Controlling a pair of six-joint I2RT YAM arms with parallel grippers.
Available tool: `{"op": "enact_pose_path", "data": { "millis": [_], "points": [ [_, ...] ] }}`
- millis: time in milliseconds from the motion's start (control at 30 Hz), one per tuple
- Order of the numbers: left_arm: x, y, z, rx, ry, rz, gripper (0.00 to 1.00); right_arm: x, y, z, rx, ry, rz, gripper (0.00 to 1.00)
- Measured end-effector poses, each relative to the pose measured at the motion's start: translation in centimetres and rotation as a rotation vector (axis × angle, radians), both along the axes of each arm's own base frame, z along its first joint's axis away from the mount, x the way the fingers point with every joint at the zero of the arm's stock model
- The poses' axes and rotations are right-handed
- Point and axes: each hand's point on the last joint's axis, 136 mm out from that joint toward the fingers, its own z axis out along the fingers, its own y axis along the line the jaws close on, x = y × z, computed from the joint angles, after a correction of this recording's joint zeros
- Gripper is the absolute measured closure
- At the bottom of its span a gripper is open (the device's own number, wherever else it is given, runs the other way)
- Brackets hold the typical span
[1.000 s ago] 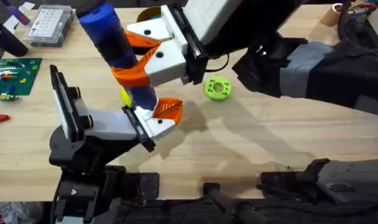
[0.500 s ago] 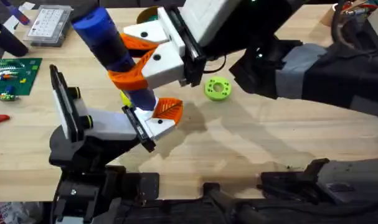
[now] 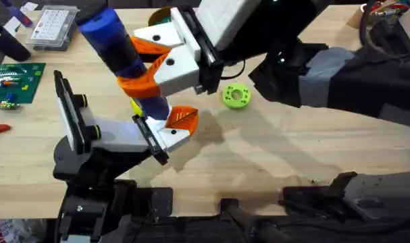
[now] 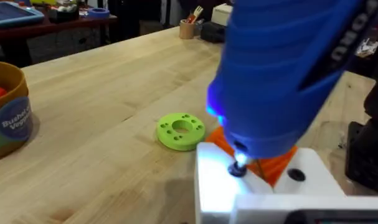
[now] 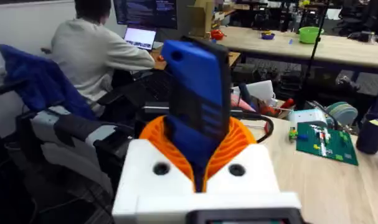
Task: Pick up the gripper from the table and insert it into the empty holder that is missing its gripper. Then pick up a screw, insert it into the mounting hole, and use the screwdriver to tighten it. Finally, clean up the table by picking up the vegetable and placing it into the bucket.
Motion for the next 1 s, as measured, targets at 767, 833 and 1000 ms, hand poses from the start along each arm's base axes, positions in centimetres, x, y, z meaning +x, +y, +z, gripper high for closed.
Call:
{"op": "enact_pose_path", "data": {
  "millis": [767, 833, 1000],
  "points": [
    [0.0, 0.01, 0.03, 0.0, -0.002, 0.001, 0.986, -0.59, -0.08, 0.59, 0.001, 0.029, 0.027, 0.978],
    [0.01, 0.01, 0.03, 0.0, -0.002, 0.001, 0.986, -0.6, -0.09, 0.58, 0.0, 0.03, 0.028, 0.978],
    [0.0, 0.01, 0.03, 0.0, -0.002, 0.001, 0.986, -0.55, -0.1, 0.64, 0.0, 0.031, 0.027, 0.979]
  ]
}}
